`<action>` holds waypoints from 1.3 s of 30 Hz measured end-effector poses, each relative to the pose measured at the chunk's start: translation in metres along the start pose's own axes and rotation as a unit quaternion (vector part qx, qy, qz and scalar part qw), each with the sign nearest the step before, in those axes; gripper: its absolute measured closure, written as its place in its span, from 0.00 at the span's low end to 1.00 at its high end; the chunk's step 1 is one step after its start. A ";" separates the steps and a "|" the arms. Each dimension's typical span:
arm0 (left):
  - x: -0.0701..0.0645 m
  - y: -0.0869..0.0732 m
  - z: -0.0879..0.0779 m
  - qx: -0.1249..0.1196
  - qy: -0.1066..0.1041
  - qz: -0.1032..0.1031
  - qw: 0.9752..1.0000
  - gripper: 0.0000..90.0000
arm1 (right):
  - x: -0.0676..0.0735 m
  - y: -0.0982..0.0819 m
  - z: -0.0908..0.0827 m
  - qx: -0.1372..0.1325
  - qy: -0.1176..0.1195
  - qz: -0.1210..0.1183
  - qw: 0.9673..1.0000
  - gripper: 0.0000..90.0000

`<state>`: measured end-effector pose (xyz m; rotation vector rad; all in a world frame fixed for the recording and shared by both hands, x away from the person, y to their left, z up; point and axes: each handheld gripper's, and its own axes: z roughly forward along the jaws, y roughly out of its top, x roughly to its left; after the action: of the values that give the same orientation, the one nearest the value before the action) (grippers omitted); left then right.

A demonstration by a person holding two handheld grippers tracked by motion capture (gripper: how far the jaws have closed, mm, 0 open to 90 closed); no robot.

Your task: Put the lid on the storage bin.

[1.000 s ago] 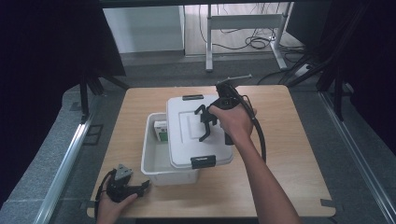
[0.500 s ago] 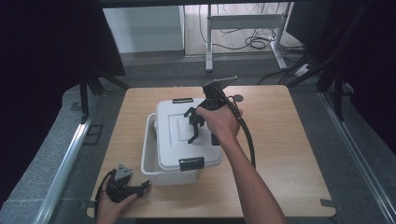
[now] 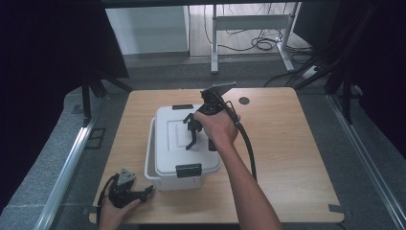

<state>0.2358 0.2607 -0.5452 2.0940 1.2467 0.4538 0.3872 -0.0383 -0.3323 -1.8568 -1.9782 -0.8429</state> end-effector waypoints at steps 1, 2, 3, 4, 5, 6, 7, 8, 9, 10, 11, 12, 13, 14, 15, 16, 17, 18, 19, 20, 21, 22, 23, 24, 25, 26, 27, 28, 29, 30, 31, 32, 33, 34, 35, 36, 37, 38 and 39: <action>0.000 0.000 0.000 0.000 0.000 0.000 1.000 0.14 | 0.001 0.000 0.001 0.001 0.001 0.001 1.000 0.94; 0.000 0.000 0.000 0.000 0.000 0.000 1.000 0.14 | 0.003 -0.001 0.003 0.003 0.001 0.002 1.000 0.94; 0.000 0.000 0.000 0.000 0.000 0.000 1.000 0.14 | 0.003 -0.001 0.004 0.003 0.001 0.002 1.000 0.94; 0.000 0.000 0.000 0.000 -0.001 0.001 1.000 0.14 | 0.005 -0.001 0.005 0.004 0.000 0.004 1.000 0.94; 0.000 0.000 0.000 0.000 -0.001 0.001 1.000 0.14 | 0.006 -0.001 0.006 0.005 0.001 0.005 1.000 0.94; 0.000 0.000 0.000 0.000 -0.002 0.001 1.000 0.14 | 0.007 -0.001 0.007 0.006 0.002 0.007 1.000 0.94; 0.000 0.000 0.000 0.000 -0.002 0.001 1.000 0.14 | 0.008 -0.001 0.008 0.006 0.002 0.009 1.000 0.94; 0.000 0.000 0.000 0.000 -0.002 0.002 1.000 0.14 | 0.010 -0.001 0.009 0.005 0.001 0.011 1.000 0.94; 0.001 0.000 0.000 0.000 -0.002 0.002 1.000 0.14 | 0.011 0.000 0.010 0.006 -0.001 0.010 1.000 0.94; 0.001 0.000 0.000 0.000 -0.002 0.002 1.000 0.14 | 0.012 0.000 0.011 0.006 -0.002 0.011 1.000 0.94; 0.001 0.000 0.000 0.000 -0.002 0.002 1.000 0.14 | 0.014 0.000 0.013 0.008 -0.002 0.012 1.000 0.94; 0.001 0.000 0.000 0.000 -0.002 0.002 1.000 0.14 | 0.015 -0.001 0.014 0.009 -0.004 0.012 1.000 0.94; 0.001 0.000 0.000 0.000 -0.002 0.002 1.000 0.14 | 0.017 -0.001 0.016 0.009 -0.006 0.012 1.000 0.94; 0.001 0.000 0.000 0.000 -0.002 0.002 1.000 0.14 | 0.017 -0.001 0.017 0.010 -0.009 0.013 1.000 0.94; 0.001 0.000 0.000 0.000 -0.002 0.002 1.000 0.14 | 0.018 -0.001 0.019 0.012 -0.010 0.017 1.000 0.94; 0.001 0.000 0.000 0.000 -0.002 0.002 1.000 0.14 | 0.018 -0.001 0.020 0.013 -0.011 0.021 1.000 0.94; 0.001 0.000 0.000 0.000 -0.002 0.002 1.000 0.14 | 0.018 -0.001 0.022 0.012 -0.012 0.025 1.000 0.94; 0.001 0.000 0.000 0.000 -0.002 0.002 1.000 0.14 | 0.019 -0.001 0.023 0.011 -0.014 0.026 0.999 0.94; 0.001 0.000 0.000 0.000 -0.002 0.002 1.000 0.14 | 0.020 -0.001 0.023 0.010 -0.016 0.026 0.999 0.94; 0.001 0.000 0.000 0.000 -0.002 0.002 1.000 0.14 | 0.021 -0.002 0.024 0.011 -0.017 0.025 0.999 0.94; 0.001 0.000 0.000 0.000 -0.002 0.002 1.000 0.14 | 0.022 -0.002 0.025 0.011 -0.018 0.027 0.999 0.94; 0.001 0.000 0.000 0.000 -0.003 0.002 1.000 0.14 | 0.023 -0.002 0.025 0.009 -0.021 0.027 0.999 0.94; 0.001 0.000 0.000 0.000 -0.003 0.002 1.000 0.14 | 0.023 -0.002 0.025 0.009 -0.021 0.027 0.999 0.94; 0.001 0.000 0.000 0.000 -0.003 0.002 1.000 0.14 | 0.024 -0.002 0.026 0.008 -0.025 0.030 0.999 0.94; 0.001 0.000 0.000 0.000 -0.003 0.002 1.000 0.14 | 0.024 -0.002 0.027 0.007 -0.027 0.030 0.999 0.94; 0.001 0.000 0.000 0.000 -0.003 0.003 1.000 0.14 | 0.025 -0.002 0.028 0.006 -0.028 0.030 0.999 0.94; 0.001 0.000 0.000 0.000 -0.003 0.003 1.000 0.14 | 0.025 -0.002 0.029 0.008 -0.029 0.030 0.999 0.94; 0.001 0.000 0.000 0.000 -0.003 0.003 1.000 0.14 | 0.025 -0.002 0.030 0.009 -0.030 0.031 0.999 0.94; 0.001 0.000 0.000 0.000 -0.003 0.003 1.000 0.14 | 0.025 -0.002 0.031 0.008 -0.031 0.031 0.999 0.94; 0.001 0.000 0.000 0.000 -0.003 0.003 1.000 0.14 | 0.025 -0.001 0.032 0.009 -0.033 0.031 0.999 0.94; 0.001 0.000 0.000 0.000 -0.003 0.003 1.000 0.14 | 0.025 -0.001 0.033 0.009 -0.033 0.032 0.999 0.94; 0.001 0.000 0.000 0.000 -0.003 0.003 1.000 0.14 | 0.025 -0.001 0.034 0.008 -0.034 0.032 0.999 0.94; 0.001 0.000 0.000 0.000 -0.003 0.003 1.000 0.14 | 0.024 0.000 0.034 0.009 -0.036 0.031 0.999 0.94; 0.001 0.000 0.000 0.000 -0.003 0.003 1.000 0.14 | 0.024 0.000 0.035 0.009 -0.035 0.032 0.999 0.94; 0.001 0.000 0.000 0.000 -0.003 0.003 1.000 0.14 | 0.024 0.000 0.036 0.009 -0.035 0.033 0.999 0.94; 0.001 0.000 0.000 0.000 -0.003 0.003 1.000 0.14 | 0.024 0.000 0.036 0.011 -0.034 0.033 0.999 0.94; 0.001 0.000 0.000 0.000 -0.003 0.003 1.000 0.14 | 0.025 0.000 0.037 0.011 -0.035 0.033 0.999 0.94; 0.001 0.000 0.000 0.000 -0.003 0.003 1.000 0.14 | 0.024 0.000 0.038 0.011 -0.034 0.033 0.999 0.94; 0.001 0.000 0.000 0.000 -0.003 0.003 1.000 0.14 | 0.024 0.000 0.038 0.011 -0.034 0.033 0.999 0.94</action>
<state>0.2364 0.2614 -0.5453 2.0981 1.2372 0.4490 0.3907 0.0041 -0.3479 -1.9521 -1.9451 -0.7444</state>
